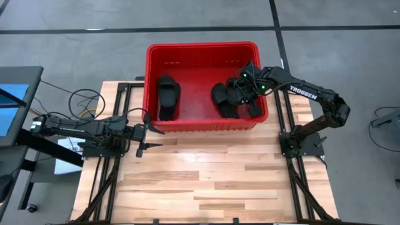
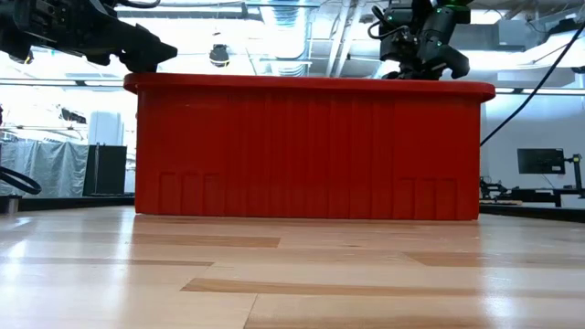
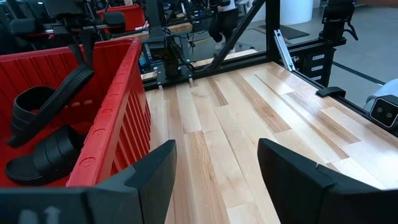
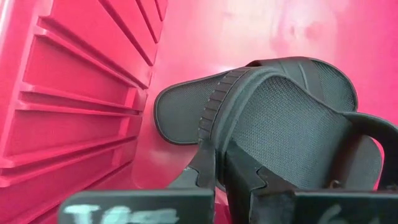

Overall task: Pick and place slides into bin
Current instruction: Stack the slide on top of the right slide in the bin

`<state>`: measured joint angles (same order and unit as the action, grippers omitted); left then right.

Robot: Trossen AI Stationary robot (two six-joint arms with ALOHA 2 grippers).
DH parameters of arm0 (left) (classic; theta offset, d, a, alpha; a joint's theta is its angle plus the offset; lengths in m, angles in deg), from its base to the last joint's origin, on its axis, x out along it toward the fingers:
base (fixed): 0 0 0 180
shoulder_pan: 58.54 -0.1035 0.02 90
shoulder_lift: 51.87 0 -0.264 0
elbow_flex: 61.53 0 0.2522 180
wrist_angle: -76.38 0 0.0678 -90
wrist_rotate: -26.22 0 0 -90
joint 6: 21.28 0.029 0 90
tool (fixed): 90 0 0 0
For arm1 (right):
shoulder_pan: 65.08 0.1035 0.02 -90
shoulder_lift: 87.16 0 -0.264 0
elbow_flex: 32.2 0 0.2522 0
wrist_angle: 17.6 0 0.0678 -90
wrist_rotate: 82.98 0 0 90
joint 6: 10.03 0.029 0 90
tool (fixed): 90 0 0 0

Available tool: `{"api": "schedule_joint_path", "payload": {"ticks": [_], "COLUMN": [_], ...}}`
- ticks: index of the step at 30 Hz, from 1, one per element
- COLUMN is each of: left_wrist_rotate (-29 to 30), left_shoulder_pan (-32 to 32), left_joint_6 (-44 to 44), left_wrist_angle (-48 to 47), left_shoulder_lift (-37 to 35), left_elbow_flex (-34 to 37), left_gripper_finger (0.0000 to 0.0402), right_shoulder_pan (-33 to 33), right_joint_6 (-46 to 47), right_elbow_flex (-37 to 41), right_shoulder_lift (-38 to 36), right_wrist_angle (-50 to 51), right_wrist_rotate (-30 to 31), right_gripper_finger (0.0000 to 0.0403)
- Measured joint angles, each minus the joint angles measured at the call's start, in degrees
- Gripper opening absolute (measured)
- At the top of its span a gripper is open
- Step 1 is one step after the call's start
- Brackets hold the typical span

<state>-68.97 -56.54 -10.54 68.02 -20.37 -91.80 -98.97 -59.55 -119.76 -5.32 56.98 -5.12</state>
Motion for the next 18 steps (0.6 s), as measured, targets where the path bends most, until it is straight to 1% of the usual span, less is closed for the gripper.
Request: {"api": "schedule_joint_path", "payload": {"ticks": [18], "left_wrist_rotate": [0.01], "left_shoulder_pan": [0.02], "left_joint_6": [0.0], "left_wrist_angle": [0.0], "left_shoulder_lift": [0.01], "left_elbow_flex": [-0.01], "left_gripper_finger": [0.0219], "right_shoulder_pan": [0.0], "right_joint_6": [-0.32], "right_elbow_flex": [0.0], "right_shoulder_lift": [0.0], "right_wrist_angle": [-1.37], "right_wrist_rotate": [0.17], "right_gripper_finger": [0.0]}}
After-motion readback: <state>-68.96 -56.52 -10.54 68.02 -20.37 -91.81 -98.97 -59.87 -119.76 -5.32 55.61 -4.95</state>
